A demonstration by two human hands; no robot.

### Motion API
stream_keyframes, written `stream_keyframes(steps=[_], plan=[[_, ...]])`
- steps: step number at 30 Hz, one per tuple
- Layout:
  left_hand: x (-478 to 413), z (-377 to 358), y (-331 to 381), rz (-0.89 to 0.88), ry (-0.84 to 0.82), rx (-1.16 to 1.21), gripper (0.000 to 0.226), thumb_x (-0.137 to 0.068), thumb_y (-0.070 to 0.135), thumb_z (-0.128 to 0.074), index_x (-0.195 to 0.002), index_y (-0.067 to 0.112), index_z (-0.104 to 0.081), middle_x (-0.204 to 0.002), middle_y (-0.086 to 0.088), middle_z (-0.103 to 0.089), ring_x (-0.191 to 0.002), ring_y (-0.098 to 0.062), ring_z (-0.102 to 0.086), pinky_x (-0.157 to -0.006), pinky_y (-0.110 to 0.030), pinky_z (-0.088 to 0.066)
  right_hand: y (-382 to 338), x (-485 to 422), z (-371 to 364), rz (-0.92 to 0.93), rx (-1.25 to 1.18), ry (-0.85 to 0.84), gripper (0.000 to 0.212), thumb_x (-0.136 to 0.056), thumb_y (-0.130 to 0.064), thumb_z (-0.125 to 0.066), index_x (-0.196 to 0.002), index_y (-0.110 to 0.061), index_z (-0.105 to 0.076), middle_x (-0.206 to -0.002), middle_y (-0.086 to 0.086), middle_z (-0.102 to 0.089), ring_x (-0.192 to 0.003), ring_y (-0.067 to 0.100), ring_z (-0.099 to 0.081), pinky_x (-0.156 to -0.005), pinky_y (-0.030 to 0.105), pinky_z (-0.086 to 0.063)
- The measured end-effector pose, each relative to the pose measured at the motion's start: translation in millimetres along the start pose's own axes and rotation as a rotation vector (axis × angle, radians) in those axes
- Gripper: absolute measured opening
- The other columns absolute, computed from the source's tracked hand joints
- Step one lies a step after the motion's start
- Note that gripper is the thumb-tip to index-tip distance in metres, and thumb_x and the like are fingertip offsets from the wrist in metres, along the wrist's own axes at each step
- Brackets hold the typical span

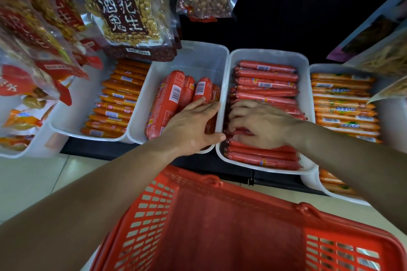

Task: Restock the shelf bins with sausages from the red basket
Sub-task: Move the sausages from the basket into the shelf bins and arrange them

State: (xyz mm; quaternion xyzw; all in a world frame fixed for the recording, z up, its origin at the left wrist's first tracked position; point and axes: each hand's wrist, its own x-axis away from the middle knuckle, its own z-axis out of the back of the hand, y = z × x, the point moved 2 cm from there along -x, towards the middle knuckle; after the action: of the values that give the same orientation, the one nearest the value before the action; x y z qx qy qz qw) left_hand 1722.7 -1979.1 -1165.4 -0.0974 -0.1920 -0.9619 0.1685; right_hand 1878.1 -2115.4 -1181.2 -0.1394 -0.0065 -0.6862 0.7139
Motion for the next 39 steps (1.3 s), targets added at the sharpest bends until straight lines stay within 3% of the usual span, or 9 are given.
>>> stream_keyframes(steps=[4, 9, 14, 18, 25, 31, 39], plan=[[0, 0, 0, -0.004, -0.002, -0.003, 0.088, -0.088, 0.063, -0.054, -0.158, 0.029, -0.013, -0.164, 0.015, -0.014, -0.150, -0.004, 0.001, -0.120, -0.025, -0.008, -10, 4, -3, 0.005, -0.083, 0.078, 0.032, -0.092, -0.044, -0.055, -0.121, -0.035, -0.066, -0.131, -0.011, -0.056, -0.137, 0.019, -0.035, -0.116, 0.037, -0.029], [0, 0, 0, -0.007, -0.010, -0.009, 0.088, -0.089, 0.063, -0.053, -0.158, 0.028, -0.012, -0.164, 0.014, -0.015, -0.151, -0.004, 0.001, -0.122, -0.028, -0.010, -13, 15, -9, 0.009, 0.023, -0.060, 0.036, -0.095, -0.052, -0.043, -0.127, -0.042, -0.056, -0.136, -0.017, -0.050, -0.143, 0.015, -0.026, -0.122, 0.047, -0.013], [-1, 0, 0, 0.002, -0.012, -0.013, 0.088, -0.088, 0.064, -0.053, -0.158, 0.029, -0.012, -0.164, 0.013, -0.016, -0.151, -0.004, 0.000, -0.122, -0.029, -0.011, -21, 8, 0, 0.024, 0.013, -0.022, 0.037, -0.091, -0.046, -0.048, -0.124, -0.036, -0.061, -0.131, -0.015, -0.057, -0.135, 0.019, -0.036, -0.115, 0.045, -0.026], [1, 0, 1, 0.000, -0.019, -0.022, 0.088, -0.089, 0.064, -0.051, -0.158, 0.028, -0.011, -0.164, 0.012, -0.016, -0.151, -0.005, 0.001, -0.122, -0.030, -0.011, -21, 5, -6, 0.027, 0.085, -0.068, 0.051, -0.092, -0.057, -0.031, -0.130, -0.038, -0.060, -0.137, -0.018, -0.054, -0.139, 0.018, -0.033, -0.118, 0.048, -0.020], [0, 0, 0, -0.004, -0.019, -0.033, 0.088, -0.089, 0.065, -0.050, -0.158, 0.029, -0.009, -0.164, 0.013, -0.014, -0.151, -0.004, 0.002, -0.122, -0.028, -0.009, -16, -5, -7, 0.030, 0.117, -0.028, 0.052, -0.090, -0.065, -0.032, -0.118, -0.037, -0.067, -0.119, -0.013, -0.058, -0.124, 0.019, -0.044, -0.115, 0.045, -0.022], [0, -2, 0, -0.009, -0.020, -0.036, 0.088, -0.090, 0.065, -0.049, -0.158, 0.028, -0.008, -0.165, 0.014, -0.013, -0.151, -0.004, 0.004, -0.123, -0.030, -0.010, -16, -1, -12, 0.033, 0.169, -0.043, 0.057, -0.093, -0.064, -0.028, -0.126, -0.033, -0.063, -0.134, -0.009, -0.056, -0.138, 0.018, -0.038, -0.118, 0.047, -0.016], [1, -2, 0, -0.002, -0.033, -0.043, 0.087, -0.090, 0.065, -0.048, -0.158, 0.029, -0.008, -0.164, 0.014, -0.014, -0.151, -0.004, 0.004, -0.123, -0.032, -0.012, -16, -9, -6, -0.047, 0.168, -0.041, 0.066, -0.087, -0.072, -0.020, -0.114, -0.035, -0.067, -0.113, -0.010, -0.058, -0.117, 0.015, -0.049, -0.111, 0.044, -0.024]])
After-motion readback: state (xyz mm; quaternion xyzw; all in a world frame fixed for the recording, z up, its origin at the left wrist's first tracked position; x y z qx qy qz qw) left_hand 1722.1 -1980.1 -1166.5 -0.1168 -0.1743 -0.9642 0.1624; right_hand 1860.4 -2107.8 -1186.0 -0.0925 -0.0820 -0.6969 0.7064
